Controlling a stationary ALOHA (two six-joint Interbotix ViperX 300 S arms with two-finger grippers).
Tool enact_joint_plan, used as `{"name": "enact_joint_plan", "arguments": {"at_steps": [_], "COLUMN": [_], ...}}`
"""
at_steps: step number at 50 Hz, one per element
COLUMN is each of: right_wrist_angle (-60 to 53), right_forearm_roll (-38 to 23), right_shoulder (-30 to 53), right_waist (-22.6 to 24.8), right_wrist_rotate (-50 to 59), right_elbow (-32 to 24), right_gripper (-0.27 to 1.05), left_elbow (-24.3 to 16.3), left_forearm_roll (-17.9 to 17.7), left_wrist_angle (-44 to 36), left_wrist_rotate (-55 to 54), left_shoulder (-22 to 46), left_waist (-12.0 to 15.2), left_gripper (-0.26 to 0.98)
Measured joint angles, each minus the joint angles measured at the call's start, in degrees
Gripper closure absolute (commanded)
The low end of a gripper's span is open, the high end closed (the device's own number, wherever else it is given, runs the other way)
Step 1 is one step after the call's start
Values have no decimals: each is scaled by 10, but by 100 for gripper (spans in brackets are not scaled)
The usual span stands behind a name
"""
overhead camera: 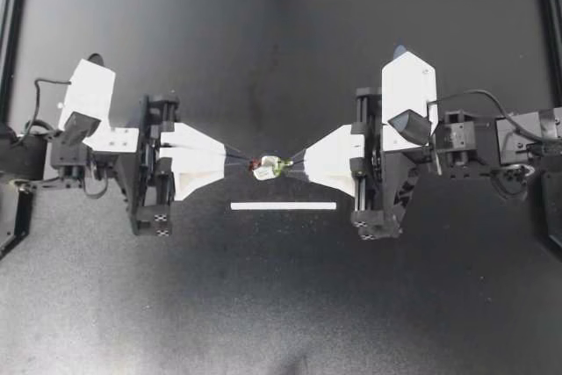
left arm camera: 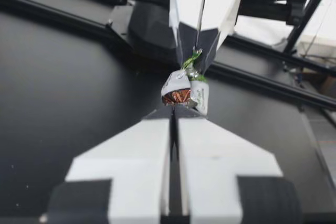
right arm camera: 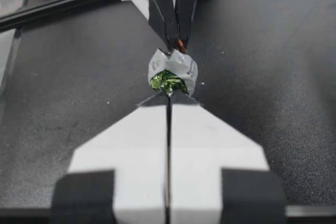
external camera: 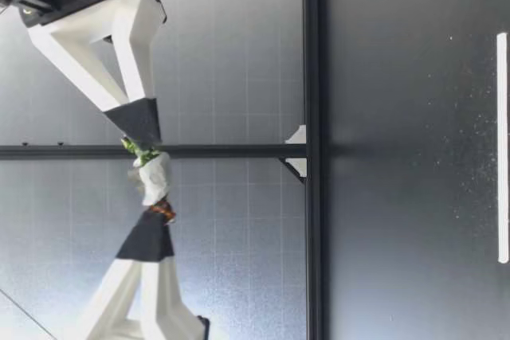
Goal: Pick up the candy and unwrap it.
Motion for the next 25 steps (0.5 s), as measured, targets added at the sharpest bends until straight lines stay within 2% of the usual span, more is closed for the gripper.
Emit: {"name": "enact_joint_plan", "arguments": {"at_steps": [5, 9, 13, 25], "right_wrist_angle": [0, 0, -4, -87], "right_forearm_roll": [0, 0, -1, -11], "right_shoulder": [2, 6, 8, 7], "right_waist": [0, 0, 1, 0], "right_wrist_rotate": [-1, -3, -6, -7], "right_elbow": [0, 1, 5, 27], "right_gripper": [61, 38, 21, 21], "left_elbow": [2, 4, 10, 22], "left_forearm_roll": [0, 0, 0, 1], "left_wrist_angle": [0, 0, 0, 0], "left_wrist_rotate": [6, 11, 18, 48], "left_shoulder": [-4, -7, -7, -7], "left_waist": [-1, 0, 0, 0], "left_gripper": [89, 89, 89, 89]}}
